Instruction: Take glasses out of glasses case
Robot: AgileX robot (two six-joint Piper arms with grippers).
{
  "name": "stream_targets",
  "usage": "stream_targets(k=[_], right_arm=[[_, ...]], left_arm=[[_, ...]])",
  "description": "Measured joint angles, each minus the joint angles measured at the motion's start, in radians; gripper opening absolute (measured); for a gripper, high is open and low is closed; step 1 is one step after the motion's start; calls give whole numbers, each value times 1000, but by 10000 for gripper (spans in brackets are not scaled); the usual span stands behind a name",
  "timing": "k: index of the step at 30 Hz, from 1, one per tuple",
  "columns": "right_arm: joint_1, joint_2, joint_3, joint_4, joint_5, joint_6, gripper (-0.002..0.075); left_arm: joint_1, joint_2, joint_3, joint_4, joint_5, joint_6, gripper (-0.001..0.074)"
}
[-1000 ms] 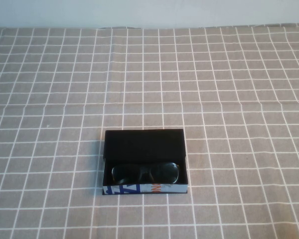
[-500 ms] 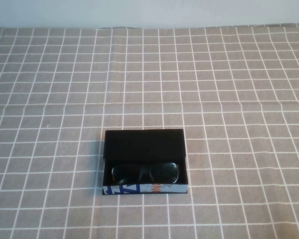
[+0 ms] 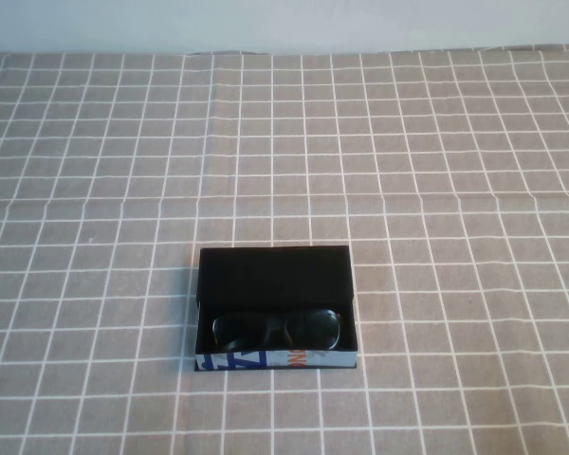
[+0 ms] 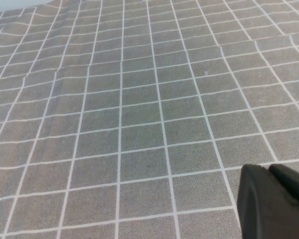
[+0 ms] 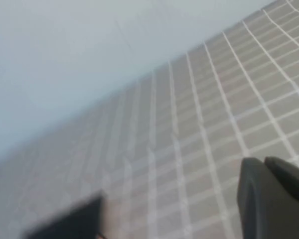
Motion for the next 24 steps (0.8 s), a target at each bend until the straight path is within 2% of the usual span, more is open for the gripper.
stream_targets(k=[3, 8, 11, 16, 20, 24], right_arm=[[0, 0, 0, 161, -53, 0, -18], [0, 0, 0, 276, -98, 0, -18], [0, 0, -12, 342, -59, -8, -18], [-1, 97, -154, 299, 131, -25, -18], [-1, 307, -311, 196, 357, -41, -18], [-1, 570, -479, 101, 578, -142, -18]], left_arm=[[0, 0, 0, 0, 0, 0, -4], [0, 0, 0, 0, 0, 0, -4], [0, 0, 0, 0, 0, 0, -4], [0, 0, 0, 0, 0, 0, -4], [0, 0, 0, 0, 0, 0, -4], [0, 0, 0, 0, 0, 0, -4]])
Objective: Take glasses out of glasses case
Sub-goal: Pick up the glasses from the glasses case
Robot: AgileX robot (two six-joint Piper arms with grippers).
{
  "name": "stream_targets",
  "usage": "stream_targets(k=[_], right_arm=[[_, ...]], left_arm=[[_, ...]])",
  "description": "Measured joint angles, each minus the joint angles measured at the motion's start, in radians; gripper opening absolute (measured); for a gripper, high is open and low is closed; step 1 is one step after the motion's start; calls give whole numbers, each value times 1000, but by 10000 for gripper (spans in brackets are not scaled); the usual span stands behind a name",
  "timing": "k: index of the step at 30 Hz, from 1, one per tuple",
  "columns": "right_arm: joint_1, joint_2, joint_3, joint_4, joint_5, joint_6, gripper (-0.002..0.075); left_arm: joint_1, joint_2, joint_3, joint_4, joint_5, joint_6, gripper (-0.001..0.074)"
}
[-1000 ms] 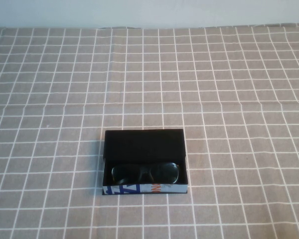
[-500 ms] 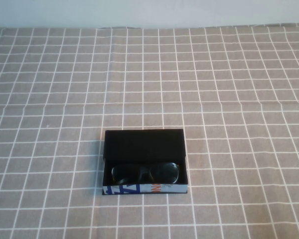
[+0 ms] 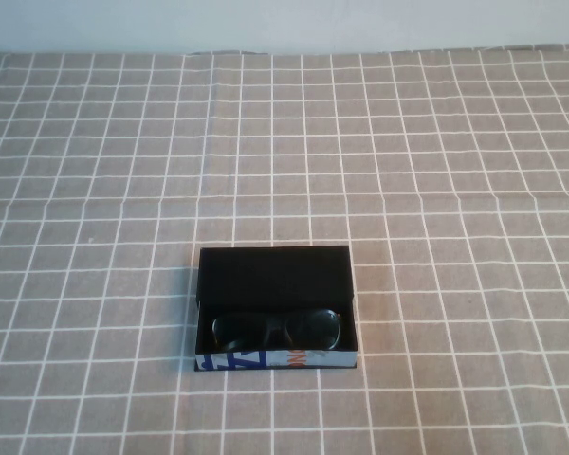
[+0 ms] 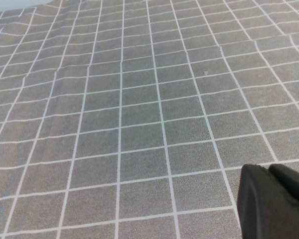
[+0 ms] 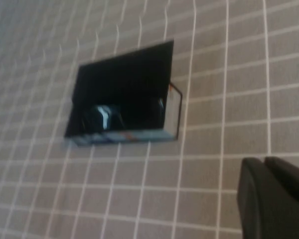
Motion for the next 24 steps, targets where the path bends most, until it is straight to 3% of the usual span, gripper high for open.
stream_targets(k=[5, 11, 24], right_arm=[[0, 288, -166, -29, 146, -162, -18], [32, 570, -361, -63, 179, -259, -18], [447, 946, -745, -281, 193, -353, -18]], left_arm=[[0, 0, 0, 0, 0, 0, -4], [0, 0, 0, 0, 0, 0, -4], [0, 0, 0, 0, 0, 0, -4]])
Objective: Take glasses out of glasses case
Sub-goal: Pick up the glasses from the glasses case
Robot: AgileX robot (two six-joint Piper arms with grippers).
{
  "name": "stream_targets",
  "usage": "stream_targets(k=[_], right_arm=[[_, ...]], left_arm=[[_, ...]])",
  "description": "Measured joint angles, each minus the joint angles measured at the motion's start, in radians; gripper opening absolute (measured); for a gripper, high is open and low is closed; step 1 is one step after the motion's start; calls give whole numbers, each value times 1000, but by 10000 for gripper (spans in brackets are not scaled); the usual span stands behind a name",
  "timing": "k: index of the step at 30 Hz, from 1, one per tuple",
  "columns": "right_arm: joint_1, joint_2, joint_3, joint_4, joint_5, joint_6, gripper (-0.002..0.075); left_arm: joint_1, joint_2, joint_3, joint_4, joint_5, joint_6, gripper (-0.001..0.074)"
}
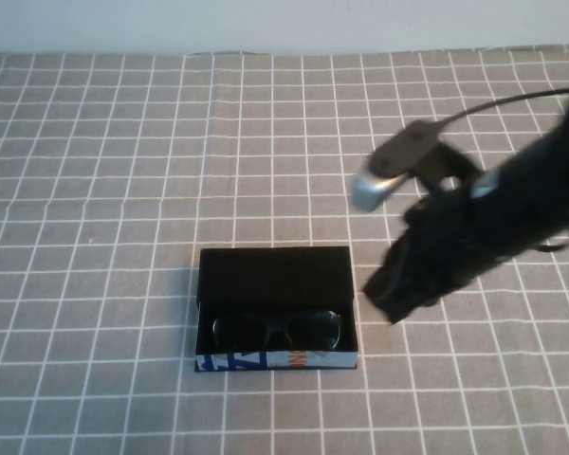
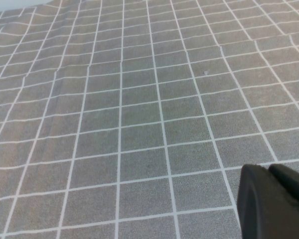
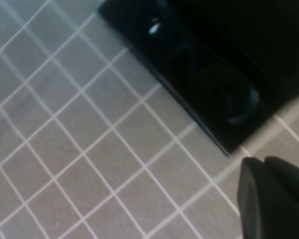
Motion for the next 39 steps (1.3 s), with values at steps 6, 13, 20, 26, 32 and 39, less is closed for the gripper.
stream_targets(k=[6, 13, 20, 26, 32, 39], right_arm=[[131, 166, -149, -29, 31, -118, -13], [191, 323, -289, -41, 72, -303, 122], [191, 429, -356, -105, 90, -364, 275], [199, 472, -365, -139, 70, -439, 292], [199, 496, -368, -145, 18, -449, 293], [199, 497, -368, -172, -18, -452, 293]], left_arm=[[0, 0, 0, 0, 0, 0, -4], [0, 0, 0, 0, 0, 0, -4], [0, 0, 0, 0, 0, 0, -4], [0, 0, 0, 0, 0, 0, -5], [0, 0, 0, 0, 0, 0, -4], [0, 0, 0, 0, 0, 0, -4]])
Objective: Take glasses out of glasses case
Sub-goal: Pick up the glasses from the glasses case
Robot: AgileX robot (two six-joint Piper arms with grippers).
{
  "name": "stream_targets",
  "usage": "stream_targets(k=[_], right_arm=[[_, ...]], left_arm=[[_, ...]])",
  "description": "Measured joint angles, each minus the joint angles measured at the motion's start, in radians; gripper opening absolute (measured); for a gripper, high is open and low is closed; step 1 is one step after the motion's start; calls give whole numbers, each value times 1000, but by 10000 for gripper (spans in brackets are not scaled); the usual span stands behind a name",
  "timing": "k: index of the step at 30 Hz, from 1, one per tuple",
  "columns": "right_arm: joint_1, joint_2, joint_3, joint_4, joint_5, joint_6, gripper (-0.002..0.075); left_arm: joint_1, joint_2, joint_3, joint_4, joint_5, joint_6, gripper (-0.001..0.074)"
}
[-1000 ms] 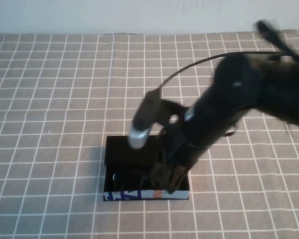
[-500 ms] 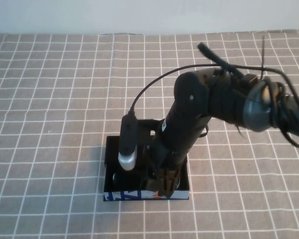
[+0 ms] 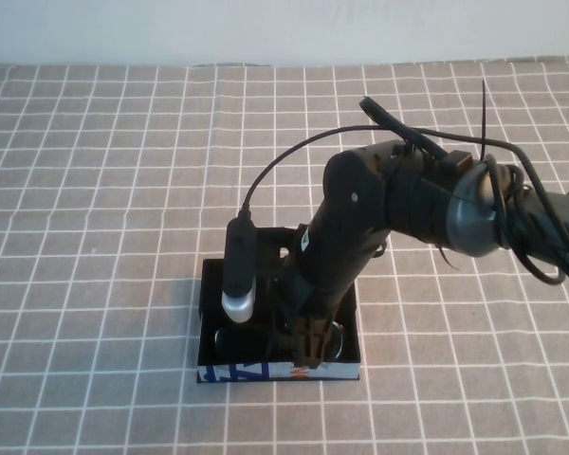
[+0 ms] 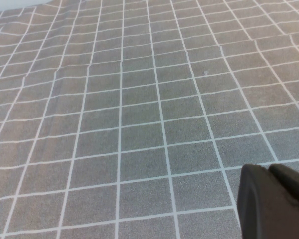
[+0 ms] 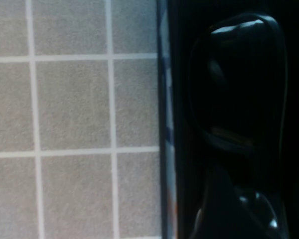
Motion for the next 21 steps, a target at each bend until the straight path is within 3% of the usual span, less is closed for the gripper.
stream_targets(k=[21], right_arm=[[0, 52, -2, -22, -34, -20, 273]], left_arm=[[0, 0, 0, 0, 0, 0, -4]])
